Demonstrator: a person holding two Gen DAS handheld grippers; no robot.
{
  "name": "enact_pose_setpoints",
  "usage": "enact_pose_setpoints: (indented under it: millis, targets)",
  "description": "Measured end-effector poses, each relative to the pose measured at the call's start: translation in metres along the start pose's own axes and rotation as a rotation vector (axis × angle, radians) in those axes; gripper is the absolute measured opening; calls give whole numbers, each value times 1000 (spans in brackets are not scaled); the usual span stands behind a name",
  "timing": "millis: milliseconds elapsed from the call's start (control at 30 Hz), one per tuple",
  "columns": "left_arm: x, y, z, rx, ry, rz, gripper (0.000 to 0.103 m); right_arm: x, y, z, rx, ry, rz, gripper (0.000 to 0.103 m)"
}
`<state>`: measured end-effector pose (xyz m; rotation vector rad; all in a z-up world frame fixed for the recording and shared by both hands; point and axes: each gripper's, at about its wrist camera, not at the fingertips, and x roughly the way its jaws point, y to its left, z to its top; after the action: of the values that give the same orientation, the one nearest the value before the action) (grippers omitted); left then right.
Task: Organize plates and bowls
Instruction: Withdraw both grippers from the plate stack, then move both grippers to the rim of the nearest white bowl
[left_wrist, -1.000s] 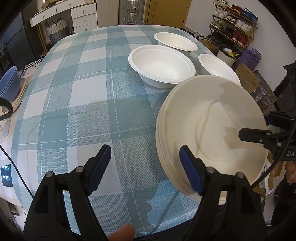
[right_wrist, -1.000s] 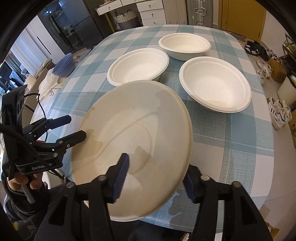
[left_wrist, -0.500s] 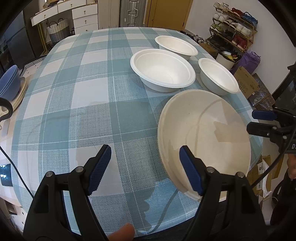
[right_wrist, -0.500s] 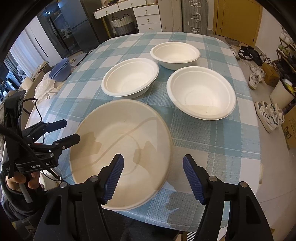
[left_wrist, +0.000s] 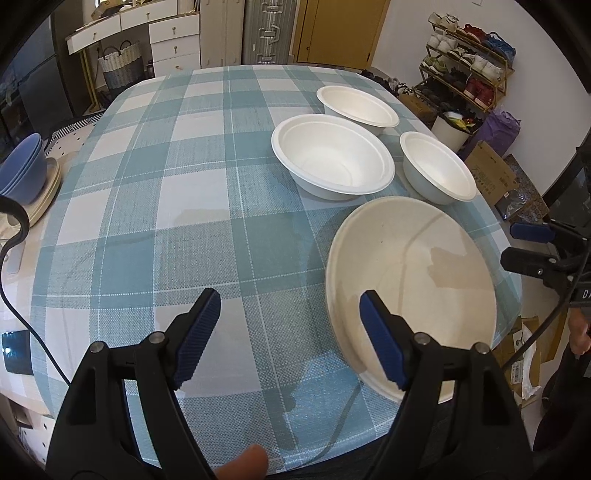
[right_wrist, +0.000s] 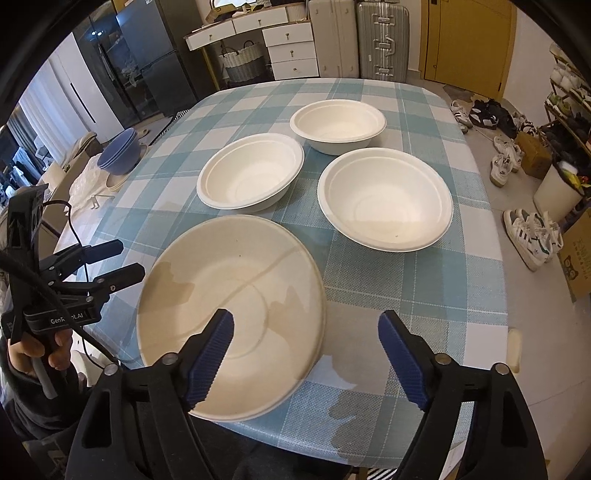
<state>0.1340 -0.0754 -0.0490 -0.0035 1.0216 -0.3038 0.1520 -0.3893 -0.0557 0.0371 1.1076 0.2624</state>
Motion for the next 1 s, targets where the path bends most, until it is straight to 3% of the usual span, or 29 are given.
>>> enact_pose_setpoints:
  millis: [433,533,567,1000]
  targets:
    - [-4,-1,2,10,-11,4,84,1,-1,1,5,-5,4,90]
    - [-5,-1,2,10,-15,4,93,-1,0,2,-1,-10,5,90]
    - [-5,-1,2,9,-18,3,102,-1,1,2,-1,-12,4,90]
    - [-13,2,5,4,-38,25,101,-6,7,11,-12,-37,10,90]
